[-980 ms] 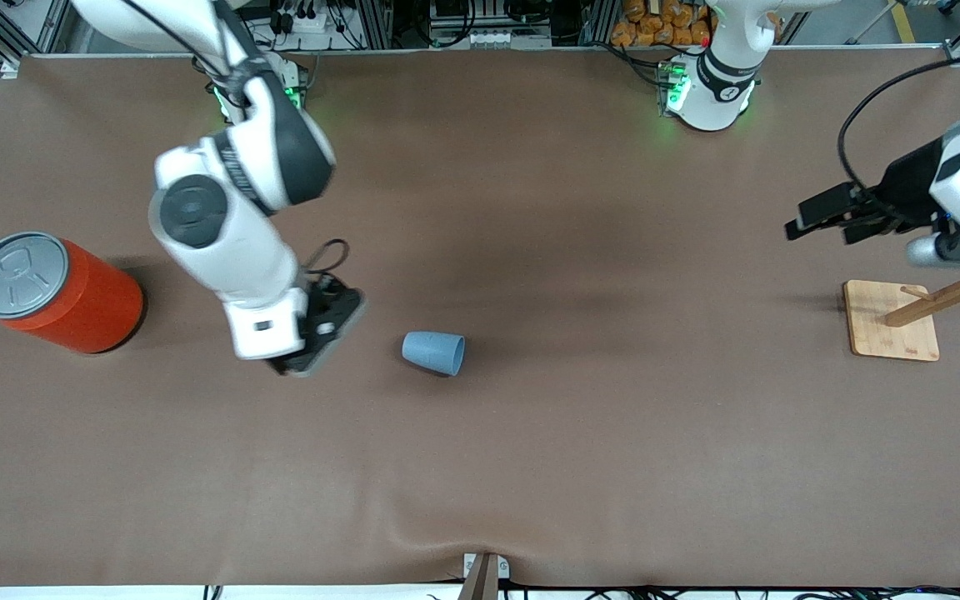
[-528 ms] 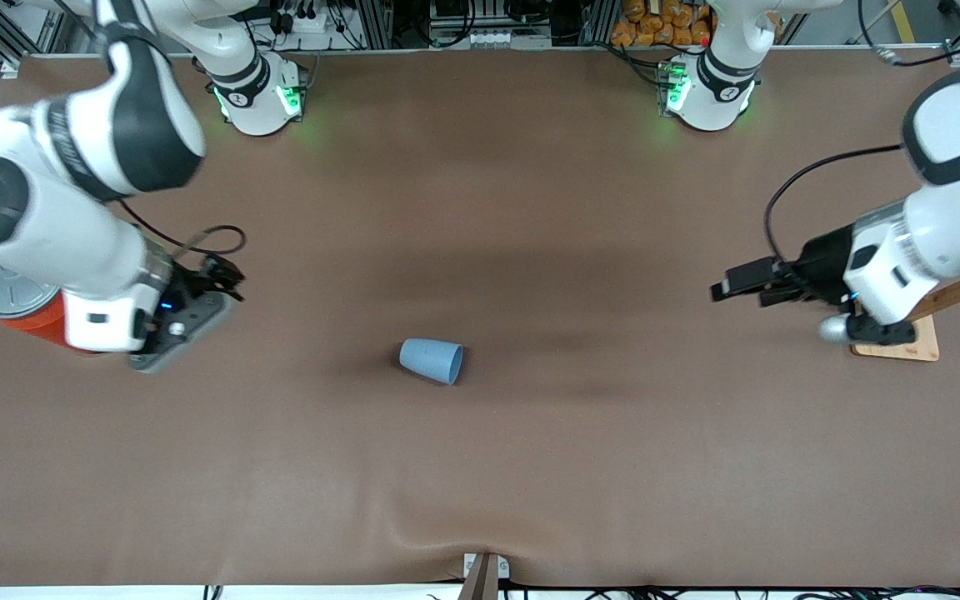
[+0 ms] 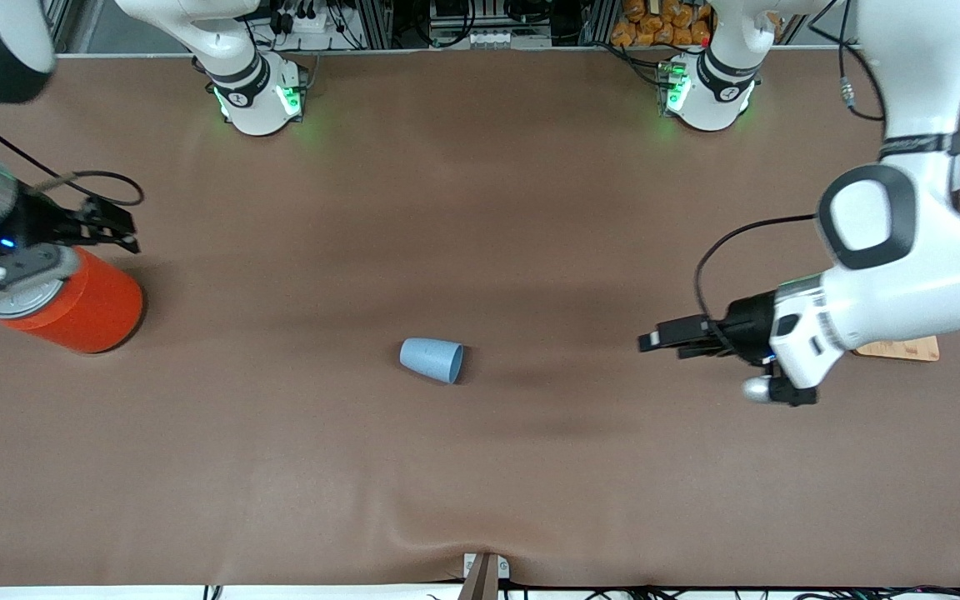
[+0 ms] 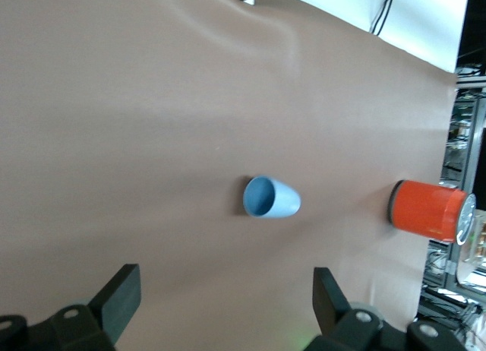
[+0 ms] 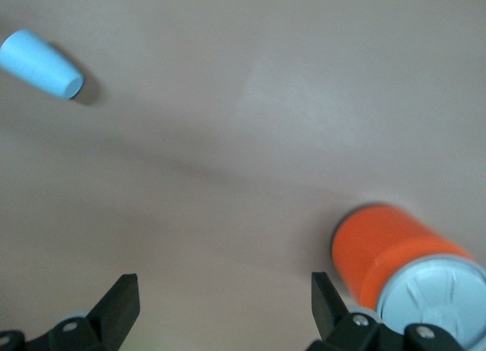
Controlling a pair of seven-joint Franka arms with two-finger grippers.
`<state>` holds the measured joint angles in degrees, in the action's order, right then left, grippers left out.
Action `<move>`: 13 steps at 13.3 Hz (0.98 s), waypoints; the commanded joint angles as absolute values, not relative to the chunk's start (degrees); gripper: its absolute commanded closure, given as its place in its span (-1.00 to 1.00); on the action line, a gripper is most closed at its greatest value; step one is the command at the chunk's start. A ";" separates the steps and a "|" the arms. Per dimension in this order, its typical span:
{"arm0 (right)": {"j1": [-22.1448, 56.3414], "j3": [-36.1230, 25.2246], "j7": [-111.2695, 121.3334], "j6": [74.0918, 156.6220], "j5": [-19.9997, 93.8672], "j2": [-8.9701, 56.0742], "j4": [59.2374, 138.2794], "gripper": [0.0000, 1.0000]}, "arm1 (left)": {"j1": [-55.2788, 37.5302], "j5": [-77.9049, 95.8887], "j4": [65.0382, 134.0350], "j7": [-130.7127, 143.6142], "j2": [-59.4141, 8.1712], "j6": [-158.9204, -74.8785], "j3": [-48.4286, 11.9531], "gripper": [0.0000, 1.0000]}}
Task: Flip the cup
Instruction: 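Retract the right gripper to rest while the left gripper reaches the cup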
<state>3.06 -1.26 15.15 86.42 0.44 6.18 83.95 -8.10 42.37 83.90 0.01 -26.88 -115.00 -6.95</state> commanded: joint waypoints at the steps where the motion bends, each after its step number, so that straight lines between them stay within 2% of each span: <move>1: 2.55 -3.77 8.72 85.17 0.79 2.29 86.66 -1.00 | -11.15 48.75 81.74 -0.44 -30.92 -117.33 -7.47 -1.00; 6: 1.06 -3.96 3.43 82.18 0.88 -1.49 88.68 -1.00 | -13.35 60.80 81.91 -10.43 -38.66 -117.42 -7.91 -1.00; 10: -0.87 -3.52 2.03 79.55 0.97 -1.49 88.24 -1.00 | -18.18 74.93 81.74 -19.40 -44.90 -122.24 -7.91 -1.00; 13: -0.97 -3.87 0.97 77.62 0.88 -1.49 87.89 -1.00 | -19.51 76.82 81.56 -23.37 -47.37 -124.63 -7.91 -1.00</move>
